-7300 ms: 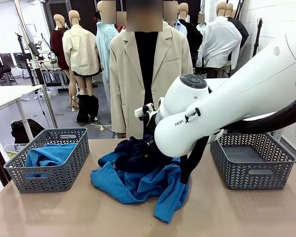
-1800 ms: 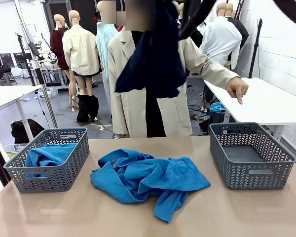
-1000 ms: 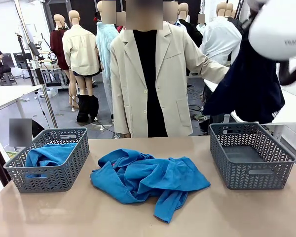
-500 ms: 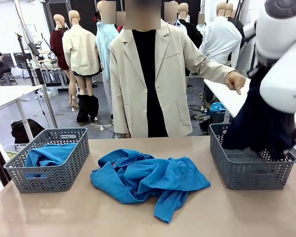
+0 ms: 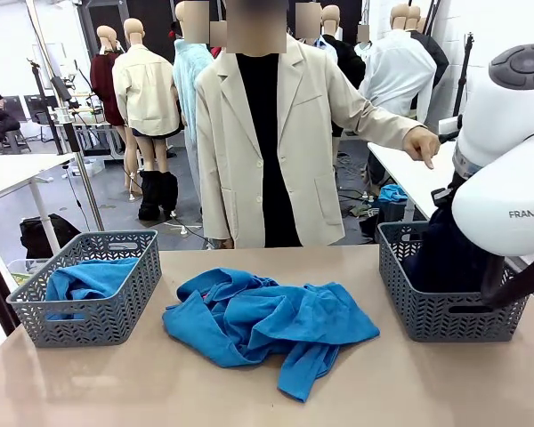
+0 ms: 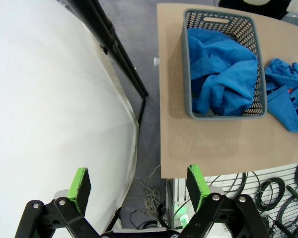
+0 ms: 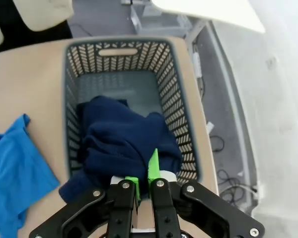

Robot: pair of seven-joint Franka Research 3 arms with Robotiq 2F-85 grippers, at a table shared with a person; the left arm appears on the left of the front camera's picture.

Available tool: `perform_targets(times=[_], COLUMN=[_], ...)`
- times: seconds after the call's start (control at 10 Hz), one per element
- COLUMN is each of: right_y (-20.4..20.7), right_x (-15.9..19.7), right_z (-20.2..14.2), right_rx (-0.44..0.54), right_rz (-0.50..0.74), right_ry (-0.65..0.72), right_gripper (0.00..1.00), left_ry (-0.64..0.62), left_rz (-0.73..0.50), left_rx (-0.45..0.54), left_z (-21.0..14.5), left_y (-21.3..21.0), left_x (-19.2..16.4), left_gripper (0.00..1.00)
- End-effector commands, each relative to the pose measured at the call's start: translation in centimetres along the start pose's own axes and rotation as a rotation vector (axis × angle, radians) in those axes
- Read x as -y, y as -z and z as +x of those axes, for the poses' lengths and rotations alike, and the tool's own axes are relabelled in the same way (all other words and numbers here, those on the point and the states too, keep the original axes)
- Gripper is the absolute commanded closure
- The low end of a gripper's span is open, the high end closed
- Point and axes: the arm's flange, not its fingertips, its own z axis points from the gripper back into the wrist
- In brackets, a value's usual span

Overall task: Sort the tops and bottoms.
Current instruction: Sort the clothes according to human instructions.

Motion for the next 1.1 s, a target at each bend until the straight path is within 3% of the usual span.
perform_targets(times=[0.0, 0.1, 0.3, 0.7, 0.9, 1.0], right_y=[-0.4, -0.1, 0.3, 0.6, 0.1, 0.0], right_x=[0.0, 0.0, 0.6, 1.4, 1.7, 1.8], right_z=[-3.8, -4.7, -3.7, -0.7, 0.9, 1.7], right_rx=[-0.026, -0.016, 0.022, 0.018, 0.027, 0.041], right_rz=[-0.008, 0.011, -0.071, -0.153, -0.117, -0.131], right_ry=[-0.003, 0.017, 0.108, 0.152, 0.170, 0.170], right_gripper=[1.00, 1.00, 1.00, 0.33, 0.00, 0.00], left_ry=[-0.005, -0.005, -0.005, -0.005, -0.005, -0.005], left_rz=[-0.006, -0.006, -0.006, -0.006, -0.006, -0.006], left_rx=[0.003, 0.003, 0.003, 0.003, 0.003, 0.003], left_z=[0.1, 0.1, 0.1, 0.1, 0.1, 0.1], left_y=[-0.1, -0.1, -0.1, -0.1, -0.1, -0.1], left_x=[0.0, 0.0, 0.0, 0.0, 0.0, 0.0], left_gripper=[0.00, 0.00, 0.00, 0.00, 0.00, 0.00])
